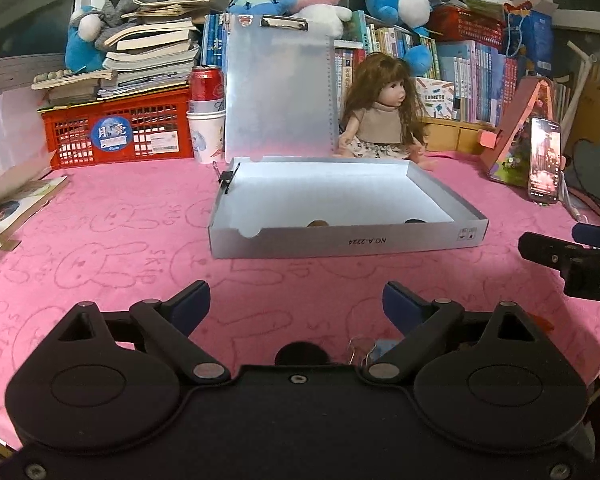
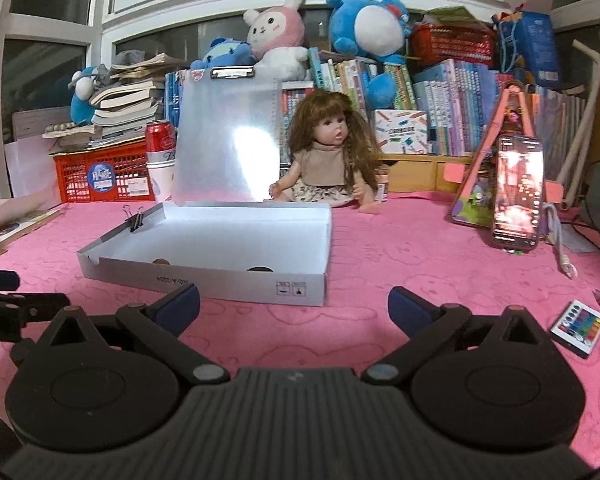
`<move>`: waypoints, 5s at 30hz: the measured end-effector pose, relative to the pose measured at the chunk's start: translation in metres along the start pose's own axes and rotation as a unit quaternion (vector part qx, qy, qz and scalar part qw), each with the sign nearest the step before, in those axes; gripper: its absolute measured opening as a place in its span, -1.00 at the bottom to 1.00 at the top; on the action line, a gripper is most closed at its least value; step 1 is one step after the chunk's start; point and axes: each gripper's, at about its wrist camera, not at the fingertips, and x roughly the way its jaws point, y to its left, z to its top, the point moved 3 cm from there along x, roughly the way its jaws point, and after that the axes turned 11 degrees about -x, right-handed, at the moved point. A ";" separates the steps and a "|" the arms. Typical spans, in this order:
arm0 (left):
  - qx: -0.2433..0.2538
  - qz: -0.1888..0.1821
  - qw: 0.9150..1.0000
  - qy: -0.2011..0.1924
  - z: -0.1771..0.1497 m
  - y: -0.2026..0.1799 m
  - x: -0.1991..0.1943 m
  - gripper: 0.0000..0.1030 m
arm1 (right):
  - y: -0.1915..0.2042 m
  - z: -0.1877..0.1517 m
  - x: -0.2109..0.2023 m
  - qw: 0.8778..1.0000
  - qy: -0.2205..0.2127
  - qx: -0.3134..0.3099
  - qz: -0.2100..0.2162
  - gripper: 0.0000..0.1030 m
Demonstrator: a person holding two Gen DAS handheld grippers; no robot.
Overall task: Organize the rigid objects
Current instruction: 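Withdraw both open grippers from the box back to the objects, then grasp another black puck with the left gripper while the right gripper approaches the orange crayon, then close the right gripper on the orange crayon piece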
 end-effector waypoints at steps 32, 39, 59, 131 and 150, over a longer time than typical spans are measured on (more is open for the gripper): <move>-0.021 0.038 0.999 -0.005 -0.042 0.025 -0.023 0.02 | 0.020 -0.049 -0.041 0.998 0.013 0.035 -0.054 0.29; -0.025 0.042 0.999 0.003 -0.045 0.029 -0.022 -0.05 | 0.029 -0.054 -0.033 0.998 0.047 0.012 -0.026 -0.35; -0.013 0.059 0.998 -0.002 -0.046 0.031 -0.021 -0.04 | -0.002 -0.053 -0.020 0.992 0.076 0.033 -0.100 -0.14; -0.014 0.067 0.998 -0.008 -0.048 0.028 -0.015 -0.40 | 0.007 -0.056 -0.063 0.993 0.047 0.030 -0.100 -0.31; -0.015 0.064 0.998 -0.012 -0.048 0.024 -0.019 -0.40 | -0.002 -0.054 -0.021 0.994 0.075 0.081 -0.027 -0.65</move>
